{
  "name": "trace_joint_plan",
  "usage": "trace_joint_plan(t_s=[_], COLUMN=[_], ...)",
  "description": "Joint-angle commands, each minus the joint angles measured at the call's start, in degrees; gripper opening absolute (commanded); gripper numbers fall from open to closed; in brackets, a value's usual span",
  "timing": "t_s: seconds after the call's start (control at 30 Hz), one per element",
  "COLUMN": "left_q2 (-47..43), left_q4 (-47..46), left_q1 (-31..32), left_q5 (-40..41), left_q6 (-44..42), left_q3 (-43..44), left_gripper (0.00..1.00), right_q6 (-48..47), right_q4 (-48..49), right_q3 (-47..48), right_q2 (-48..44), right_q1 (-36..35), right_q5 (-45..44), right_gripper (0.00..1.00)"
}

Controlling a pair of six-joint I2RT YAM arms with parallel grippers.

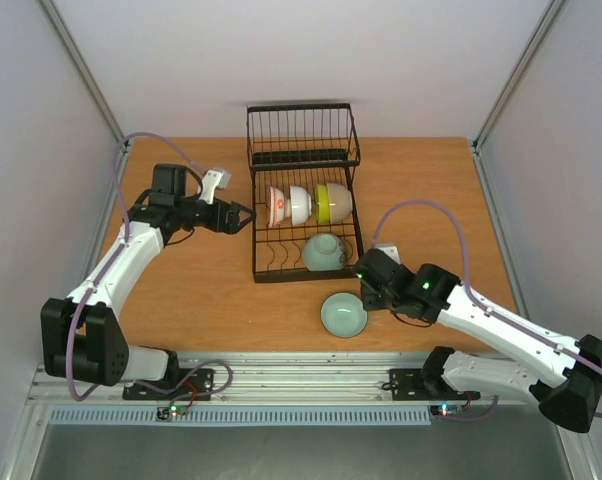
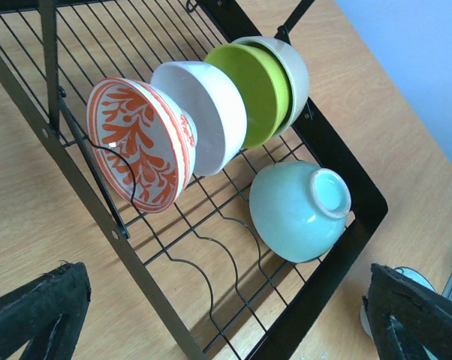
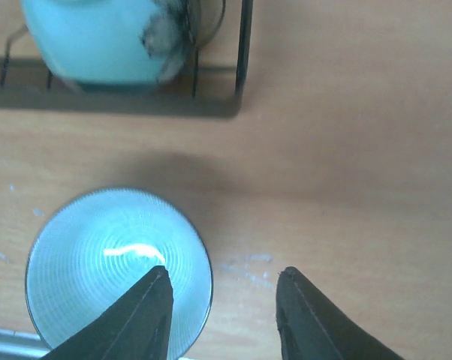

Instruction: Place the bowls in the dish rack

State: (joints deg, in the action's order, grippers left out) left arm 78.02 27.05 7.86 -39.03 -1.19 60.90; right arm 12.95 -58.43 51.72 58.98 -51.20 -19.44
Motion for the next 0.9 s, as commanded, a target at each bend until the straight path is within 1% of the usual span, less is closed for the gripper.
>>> trace_joint_plan(t_s=[0.0, 0.07, 0.27, 0.67, 0.87], left_q2=[0.2, 0.1, 0.1, 0.9, 0.7], left_q4=[-0.1, -0.8, -1.7, -1.7, -1.5], left_q1=[0.5, 0.5, 0.5, 0.5, 0.5], left_q5=[1.0, 1.2, 1.6, 1.6, 1.6], left_q6=[-1.7, -1.6, -1.2, -1.4, -1.5], left_q3=[0.1, -0.2, -0.7, -0.7, -0.6], left_gripper=[0.99, 0.99, 0.99, 0.99, 0.99], right_q6=[5.5, 6.1, 7.6, 7.9, 7.6], right_q4=[-1.3, 0.1, 4.0, 8.9, 11.0], right_q3=[-5.4, -7.7, -12.9, -14.2, -15.1], right_q2=[-2.4, -3.4, -3.5, -1.0, 2.2], right_q1=[0.1, 0.2, 0.1, 0.1, 0.2], right_q5=[7.9, 10.1, 12.0, 12.8, 12.0], right_gripper=[0.39, 0.37, 0.35, 0.34, 0.29])
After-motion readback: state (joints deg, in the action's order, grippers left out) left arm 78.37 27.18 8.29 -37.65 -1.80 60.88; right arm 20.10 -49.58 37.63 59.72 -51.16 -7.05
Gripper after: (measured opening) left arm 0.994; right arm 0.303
